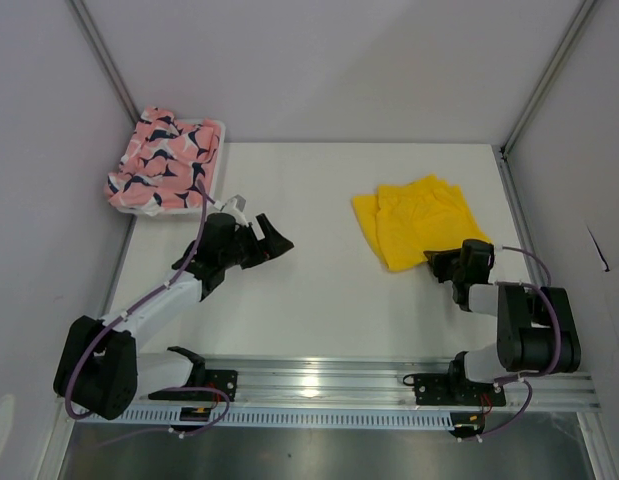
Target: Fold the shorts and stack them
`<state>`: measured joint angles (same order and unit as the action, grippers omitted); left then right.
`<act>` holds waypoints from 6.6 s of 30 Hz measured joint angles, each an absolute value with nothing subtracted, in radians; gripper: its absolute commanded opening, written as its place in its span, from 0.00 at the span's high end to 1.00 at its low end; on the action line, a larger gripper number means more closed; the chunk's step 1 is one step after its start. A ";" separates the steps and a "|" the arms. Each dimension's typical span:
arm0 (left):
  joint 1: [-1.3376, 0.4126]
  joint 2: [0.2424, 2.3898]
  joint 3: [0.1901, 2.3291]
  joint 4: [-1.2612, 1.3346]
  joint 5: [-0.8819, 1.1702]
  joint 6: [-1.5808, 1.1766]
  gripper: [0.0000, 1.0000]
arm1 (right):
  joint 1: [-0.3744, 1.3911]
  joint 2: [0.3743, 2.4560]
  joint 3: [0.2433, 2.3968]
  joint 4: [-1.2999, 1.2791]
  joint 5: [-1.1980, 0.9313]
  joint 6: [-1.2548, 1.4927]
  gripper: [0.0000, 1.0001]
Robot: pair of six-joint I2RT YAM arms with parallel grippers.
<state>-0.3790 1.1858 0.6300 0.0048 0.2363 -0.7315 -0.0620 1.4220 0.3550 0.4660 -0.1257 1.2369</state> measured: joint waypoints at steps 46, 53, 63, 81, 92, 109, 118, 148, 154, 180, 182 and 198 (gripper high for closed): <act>-0.384 1.323 0.630 0.061 0.232 -0.714 0.06 | -0.207 1.988 0.863 0.620 -0.109 1.394 1.00; -0.384 1.386 0.630 0.089 0.239 -0.714 0.06 | -0.208 2.080 1.011 0.523 -0.107 1.393 0.67; -0.384 1.346 0.632 0.063 0.233 -0.706 0.01 | -0.214 1.986 1.074 0.310 -0.116 1.307 0.09; -0.309 1.024 0.632 -0.171 0.088 -0.653 0.01 | -0.149 1.511 0.807 0.033 -0.240 0.869 0.00; -0.309 0.865 0.489 -0.208 -0.128 -0.579 0.01 | 0.296 1.386 0.693 0.102 -0.038 0.584 0.01; -0.309 0.577 0.317 -0.108 -0.207 -0.487 0.01 | 0.352 1.153 0.445 0.354 0.121 0.451 0.00; -0.309 0.564 0.289 -0.073 -0.216 -0.486 0.01 | 0.353 1.179 0.445 0.396 0.057 0.430 0.01; -0.309 0.596 0.303 -0.126 -0.292 -0.554 0.01 | 0.353 1.168 0.442 0.442 0.029 0.418 0.00; -0.285 0.756 0.511 -0.255 -0.335 -0.677 0.01 | 0.353 1.168 0.442 0.442 0.019 0.418 0.00; 0.295 1.497 1.385 -0.529 -0.303 -0.842 0.02 | 0.355 1.168 0.442 0.445 0.012 0.418 0.00; 0.299 1.557 1.431 -0.533 -0.304 -0.849 0.02 | 0.355 1.168 0.442 0.445 0.012 0.418 0.00; 0.331 1.847 1.573 -0.546 -0.306 -0.855 0.81 | 0.355 1.168 0.442 0.444 0.013 0.418 0.01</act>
